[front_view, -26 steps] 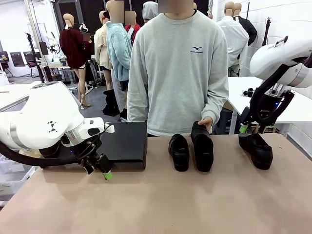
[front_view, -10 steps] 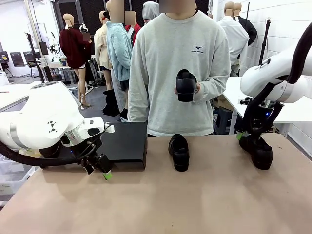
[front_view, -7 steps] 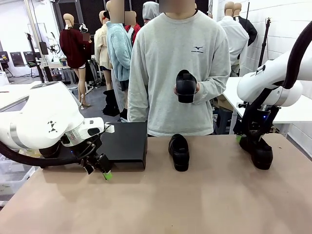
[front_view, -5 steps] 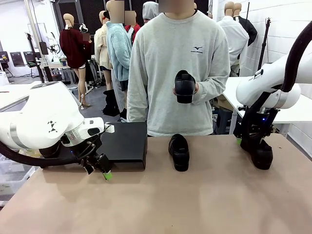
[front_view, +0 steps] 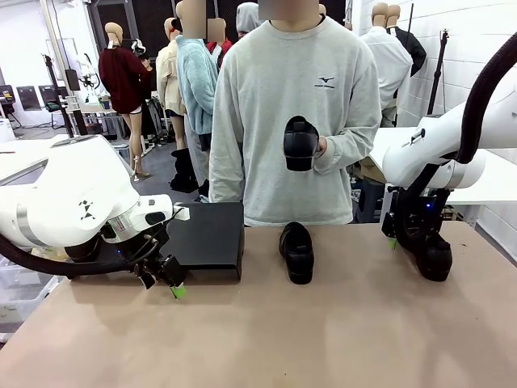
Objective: Organize the shoes by placing them on the stand.
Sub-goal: Pick up one Shoe and place it in the middle of the table.
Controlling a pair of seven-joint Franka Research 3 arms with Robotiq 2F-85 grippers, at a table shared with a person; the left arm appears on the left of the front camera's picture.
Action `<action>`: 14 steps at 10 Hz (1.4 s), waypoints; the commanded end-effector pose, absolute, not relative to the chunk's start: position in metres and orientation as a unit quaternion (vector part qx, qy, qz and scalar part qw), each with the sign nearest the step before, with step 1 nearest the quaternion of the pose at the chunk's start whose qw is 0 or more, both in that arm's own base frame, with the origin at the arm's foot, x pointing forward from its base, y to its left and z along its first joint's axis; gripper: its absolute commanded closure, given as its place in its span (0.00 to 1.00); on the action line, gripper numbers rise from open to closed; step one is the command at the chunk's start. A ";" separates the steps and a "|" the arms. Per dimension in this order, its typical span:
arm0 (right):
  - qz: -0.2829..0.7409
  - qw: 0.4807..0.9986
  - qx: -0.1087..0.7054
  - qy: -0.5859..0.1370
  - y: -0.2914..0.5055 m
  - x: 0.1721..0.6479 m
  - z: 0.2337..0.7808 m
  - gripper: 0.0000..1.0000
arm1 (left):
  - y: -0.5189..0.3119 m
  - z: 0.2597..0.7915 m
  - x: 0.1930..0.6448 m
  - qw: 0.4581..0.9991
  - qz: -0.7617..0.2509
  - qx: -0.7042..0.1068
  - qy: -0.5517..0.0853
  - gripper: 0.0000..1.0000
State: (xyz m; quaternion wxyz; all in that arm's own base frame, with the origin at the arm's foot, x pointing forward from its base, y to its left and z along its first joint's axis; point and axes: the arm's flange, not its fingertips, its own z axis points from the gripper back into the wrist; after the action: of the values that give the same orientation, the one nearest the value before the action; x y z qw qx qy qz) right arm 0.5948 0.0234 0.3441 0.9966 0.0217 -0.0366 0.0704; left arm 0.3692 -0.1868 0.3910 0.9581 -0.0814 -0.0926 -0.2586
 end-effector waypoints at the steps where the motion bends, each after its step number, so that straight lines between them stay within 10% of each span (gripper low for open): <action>1: 0.061 0.997 0.000 -0.040 0.027 0.597 0.346 0.50 | -0.186 0.392 0.367 0.959 -0.259 -0.078 -0.090 0.00; 4: 0.055 0.998 -0.007 -0.037 0.028 0.599 0.346 1.00 | -0.186 0.392 0.367 0.959 -0.259 -0.078 -0.090 0.00; 10: 0.047 0.998 -0.016 -0.031 0.027 0.600 0.345 1.00 | -0.186 0.392 0.367 0.959 -0.259 -0.078 -0.090 0.00; 14: -0.031 0.998 0.055 -0.017 0.013 0.546 0.440 1.00 | -0.186 0.392 0.367 0.959 -0.259 -0.078 -0.090 0.00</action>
State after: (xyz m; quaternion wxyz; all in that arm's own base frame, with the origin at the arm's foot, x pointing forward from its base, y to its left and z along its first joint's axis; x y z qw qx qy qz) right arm 0.5687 0.0142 0.4118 0.9995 0.0311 -0.0095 -0.0046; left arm 0.3693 -0.1867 0.3910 0.9581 -0.0814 -0.0926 -0.2584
